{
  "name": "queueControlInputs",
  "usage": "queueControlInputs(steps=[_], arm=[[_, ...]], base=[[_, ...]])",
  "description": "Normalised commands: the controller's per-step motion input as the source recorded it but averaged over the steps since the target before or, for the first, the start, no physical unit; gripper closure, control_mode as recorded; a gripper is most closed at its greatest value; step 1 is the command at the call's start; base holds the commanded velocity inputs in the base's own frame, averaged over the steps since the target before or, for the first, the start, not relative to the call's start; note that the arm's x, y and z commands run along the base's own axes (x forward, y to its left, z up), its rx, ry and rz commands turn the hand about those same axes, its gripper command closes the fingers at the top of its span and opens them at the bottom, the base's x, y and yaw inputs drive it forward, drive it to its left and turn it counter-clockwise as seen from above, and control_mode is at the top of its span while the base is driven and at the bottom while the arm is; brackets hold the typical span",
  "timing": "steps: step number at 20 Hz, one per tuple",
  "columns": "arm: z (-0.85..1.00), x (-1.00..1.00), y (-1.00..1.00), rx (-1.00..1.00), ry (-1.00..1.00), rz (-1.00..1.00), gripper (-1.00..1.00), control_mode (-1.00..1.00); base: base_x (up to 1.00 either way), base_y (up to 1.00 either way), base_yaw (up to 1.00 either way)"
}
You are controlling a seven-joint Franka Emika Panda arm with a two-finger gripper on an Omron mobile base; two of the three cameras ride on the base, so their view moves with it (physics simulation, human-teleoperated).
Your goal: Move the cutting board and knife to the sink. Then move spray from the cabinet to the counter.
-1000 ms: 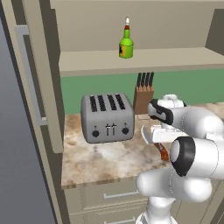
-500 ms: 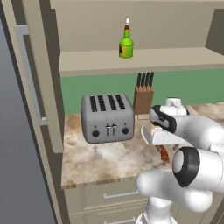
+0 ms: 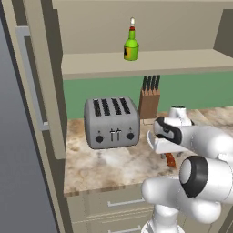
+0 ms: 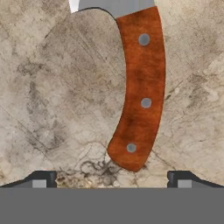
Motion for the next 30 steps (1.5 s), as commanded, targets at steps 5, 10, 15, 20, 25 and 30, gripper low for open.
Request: queueControlInputs(steps=[5, 10, 15, 20, 25, 30], arm=[[-0.14, 0.29, -0.02, -0.05, 0.0, -0.01, -1.0, -1.0], [-0.13, 0.2, -0.13, -0.03, 0.0, 0.0, -1.0, -1.0], [-0.18, 0.1, -0.18, 0.0, 0.0, -0.01, -1.0, -1.0], [-0.25, 0.02, -0.05, 0.0, 0.0, -0.02, -1.0, -1.0], [-0.23, 0.02, 0.0, 0.0, 0.0, -0.04, -1.0, -1.0], [-0.22, 0.0, 0.0, 0.0, 0.0, -0.08, -1.0, -1.0]], base=[[0.0, 0.0, 0.0], [0.0, 0.0, 0.0], [0.0, 0.0, 0.0], [0.0, 0.0, 0.0], [0.0, 0.0, 0.0], [0.0, 0.0, 0.0]])
